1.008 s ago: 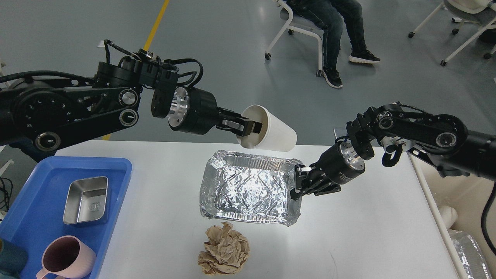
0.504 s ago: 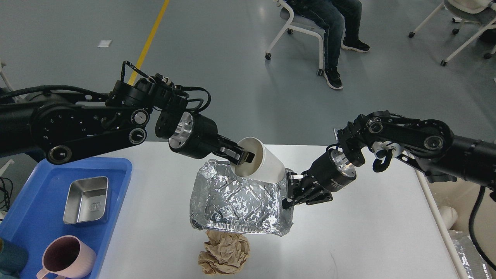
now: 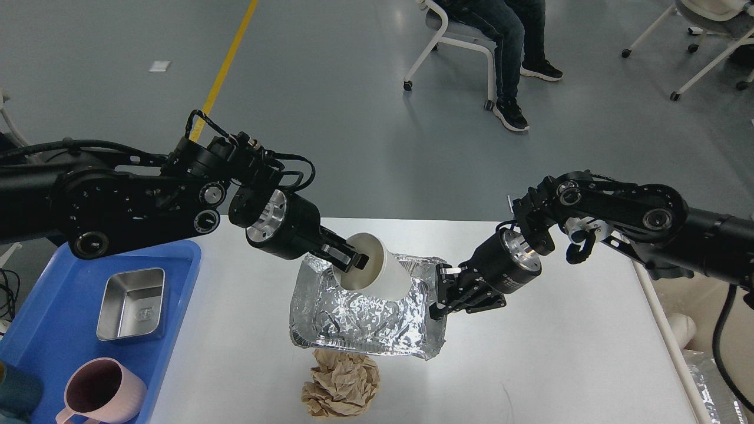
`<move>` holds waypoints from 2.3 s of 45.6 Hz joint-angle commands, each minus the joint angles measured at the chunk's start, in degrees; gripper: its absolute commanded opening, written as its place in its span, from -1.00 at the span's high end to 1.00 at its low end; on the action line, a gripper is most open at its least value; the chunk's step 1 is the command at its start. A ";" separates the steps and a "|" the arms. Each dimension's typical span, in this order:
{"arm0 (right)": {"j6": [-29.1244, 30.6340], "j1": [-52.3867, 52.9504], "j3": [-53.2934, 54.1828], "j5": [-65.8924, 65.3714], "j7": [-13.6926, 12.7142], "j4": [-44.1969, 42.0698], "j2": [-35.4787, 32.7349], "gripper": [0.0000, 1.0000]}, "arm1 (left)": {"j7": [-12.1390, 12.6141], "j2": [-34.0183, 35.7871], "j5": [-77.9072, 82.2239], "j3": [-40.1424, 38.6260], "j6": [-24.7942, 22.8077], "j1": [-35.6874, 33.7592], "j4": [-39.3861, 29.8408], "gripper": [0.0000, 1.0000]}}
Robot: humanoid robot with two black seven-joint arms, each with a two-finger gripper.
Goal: Tidy desktop
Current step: 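Lower the paper cup into the foil tray and release it, then raise the left gripper and move it down toward the crumpled paper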
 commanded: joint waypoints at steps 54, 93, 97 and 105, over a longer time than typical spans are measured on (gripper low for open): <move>0.00 -0.70 0.00 -0.36 0.00 0.00 0.62 1.00 | 5.12 -6.17 -1.19 -6.32 7.10 6.84 2.24 -0.46; -0.09 -0.97 0.00 -0.44 0.00 0.00 0.62 1.00 | 5.12 17.90 -4.97 -13.62 4.03 10.17 1.98 -0.53; -0.09 -0.97 0.00 -0.44 0.00 -0.09 0.62 1.00 | 5.03 21.68 -4.80 -13.35 3.15 12.72 1.89 -0.53; -0.09 -0.97 0.00 -0.53 0.00 -0.09 0.62 1.00 | 4.85 29.07 -4.53 -13.62 3.41 16.50 1.63 -0.54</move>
